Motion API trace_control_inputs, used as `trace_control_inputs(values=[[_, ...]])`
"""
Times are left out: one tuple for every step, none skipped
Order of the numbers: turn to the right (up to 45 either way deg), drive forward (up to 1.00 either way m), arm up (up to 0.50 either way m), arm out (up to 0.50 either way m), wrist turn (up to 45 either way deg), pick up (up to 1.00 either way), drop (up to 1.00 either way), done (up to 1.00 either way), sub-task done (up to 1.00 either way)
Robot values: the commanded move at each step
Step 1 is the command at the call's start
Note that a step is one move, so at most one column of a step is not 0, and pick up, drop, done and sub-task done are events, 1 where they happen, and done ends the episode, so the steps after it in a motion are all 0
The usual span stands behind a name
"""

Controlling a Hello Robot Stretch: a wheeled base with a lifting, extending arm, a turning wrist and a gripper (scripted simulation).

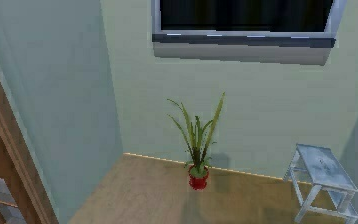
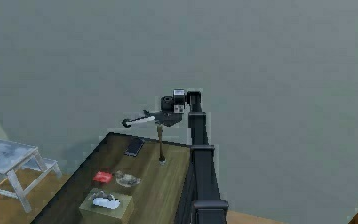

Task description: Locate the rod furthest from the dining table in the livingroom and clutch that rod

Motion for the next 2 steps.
trace_control_inputs(values=[[0.0, 0.0, 0.0, 0.0, 27.0, 0.0, 0.0, 0.0, 0.0], [0.0, 0.0, 0.0, 0.0, 0.0, 1.0, 0.0, 0.0, 0.0]])
